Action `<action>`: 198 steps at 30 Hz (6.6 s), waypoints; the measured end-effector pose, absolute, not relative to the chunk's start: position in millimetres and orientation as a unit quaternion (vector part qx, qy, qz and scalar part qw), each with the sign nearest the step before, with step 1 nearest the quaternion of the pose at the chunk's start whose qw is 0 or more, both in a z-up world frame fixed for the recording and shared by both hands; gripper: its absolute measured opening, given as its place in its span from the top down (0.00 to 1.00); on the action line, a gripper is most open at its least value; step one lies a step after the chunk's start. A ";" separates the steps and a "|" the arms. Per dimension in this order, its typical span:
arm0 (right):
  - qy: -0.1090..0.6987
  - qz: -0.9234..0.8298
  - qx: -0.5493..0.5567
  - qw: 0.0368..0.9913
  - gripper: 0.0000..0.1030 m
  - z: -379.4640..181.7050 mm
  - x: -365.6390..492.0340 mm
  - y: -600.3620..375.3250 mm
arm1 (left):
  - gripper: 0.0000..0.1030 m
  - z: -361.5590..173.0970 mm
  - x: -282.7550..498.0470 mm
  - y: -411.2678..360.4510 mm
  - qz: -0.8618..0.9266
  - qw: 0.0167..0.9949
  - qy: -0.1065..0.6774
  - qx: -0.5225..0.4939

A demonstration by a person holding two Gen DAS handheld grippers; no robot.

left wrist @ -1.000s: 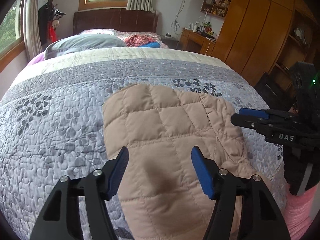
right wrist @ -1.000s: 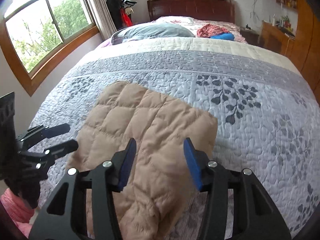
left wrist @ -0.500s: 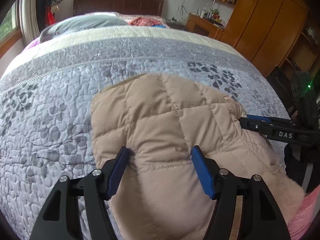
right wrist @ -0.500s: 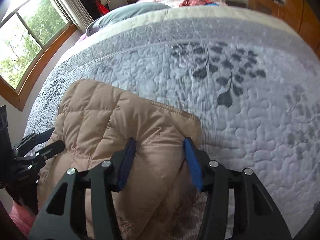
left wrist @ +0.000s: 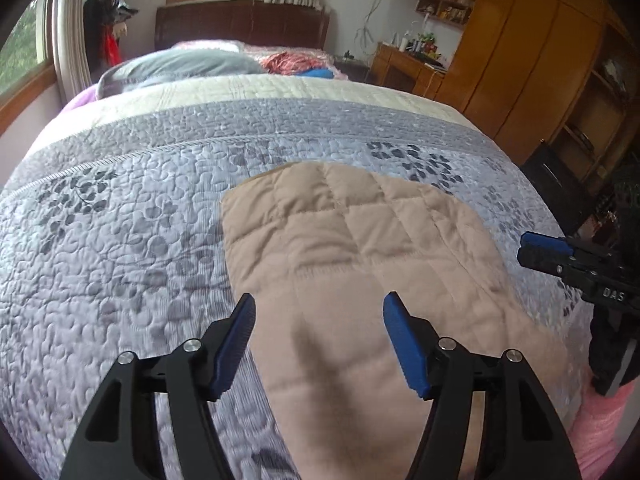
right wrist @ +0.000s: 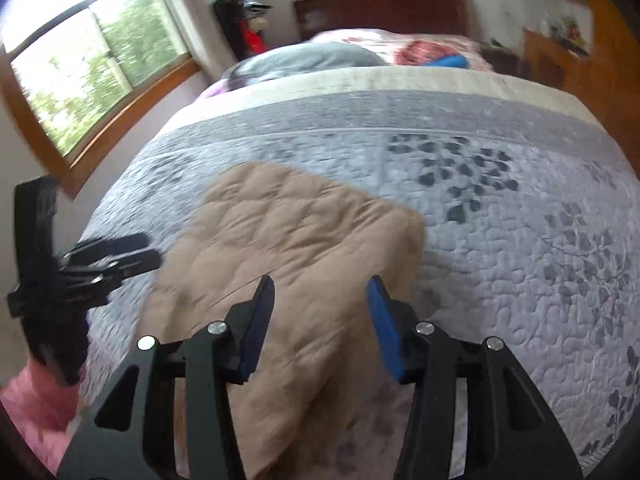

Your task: Fold large clothes

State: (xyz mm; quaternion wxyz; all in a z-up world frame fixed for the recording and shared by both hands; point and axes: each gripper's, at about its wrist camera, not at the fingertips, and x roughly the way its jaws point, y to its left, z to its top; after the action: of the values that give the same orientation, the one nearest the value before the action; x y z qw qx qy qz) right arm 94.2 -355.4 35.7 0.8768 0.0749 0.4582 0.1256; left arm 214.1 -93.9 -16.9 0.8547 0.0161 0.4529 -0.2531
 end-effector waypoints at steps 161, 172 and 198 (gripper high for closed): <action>0.526 0.201 0.157 0.811 0.40 -83.9 205.7 -317.0 | 0.13 -88.8 295.8 36.4 -0.198 0.870 0.450 -0.043; 0.490 0.120 0.091 0.859 0.12 -31.6 144.8 -293.1 | 0.10 -44.6 234.7 23.8 -0.125 0.898 0.421 0.015; 0.449 0.026 0.017 0.893 0.05 28.7 39.5 -232.6 | 0.05 8.0 131.6 13.9 -0.068 0.920 0.383 0.052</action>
State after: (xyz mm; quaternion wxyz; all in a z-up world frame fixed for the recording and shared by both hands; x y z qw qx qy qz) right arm 39.5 -232.6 28.7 0.8932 0.0169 0.4486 0.0262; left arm 131.6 13.9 8.0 0.9195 0.0523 0.3835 -0.0684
